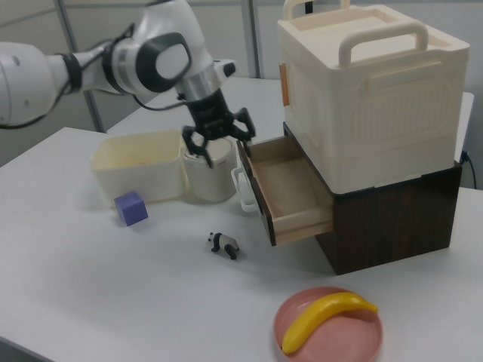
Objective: Slide the drawer open
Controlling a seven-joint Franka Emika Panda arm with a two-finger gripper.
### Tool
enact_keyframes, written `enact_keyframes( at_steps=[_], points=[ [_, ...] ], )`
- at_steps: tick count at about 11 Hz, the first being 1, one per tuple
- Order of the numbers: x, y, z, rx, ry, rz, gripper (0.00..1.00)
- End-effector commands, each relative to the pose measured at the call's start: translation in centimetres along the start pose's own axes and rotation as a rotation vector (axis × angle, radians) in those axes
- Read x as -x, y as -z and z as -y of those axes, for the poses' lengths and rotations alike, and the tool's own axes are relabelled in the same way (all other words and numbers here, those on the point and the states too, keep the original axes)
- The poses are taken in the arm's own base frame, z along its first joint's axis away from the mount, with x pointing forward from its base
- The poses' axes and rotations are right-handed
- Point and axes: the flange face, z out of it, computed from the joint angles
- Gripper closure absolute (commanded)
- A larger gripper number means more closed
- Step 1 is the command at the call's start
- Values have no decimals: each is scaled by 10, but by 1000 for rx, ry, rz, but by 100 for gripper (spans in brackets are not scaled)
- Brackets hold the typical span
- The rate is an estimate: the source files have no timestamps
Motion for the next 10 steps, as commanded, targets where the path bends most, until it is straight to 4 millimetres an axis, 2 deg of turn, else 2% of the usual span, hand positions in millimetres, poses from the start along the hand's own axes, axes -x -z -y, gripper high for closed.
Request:
enact_keyframes(
  at_steps=[1,3,4,6,10],
  points=[
    [2,58,62,-159,-258,39,0],
    [12,86,93,-211,-371,114,0],
    [20,93,93,-218,-439,123,0],
    [31,91,96,-228,-464,159,0],
    [31,86,92,-215,-538,161,0]
  ],
)
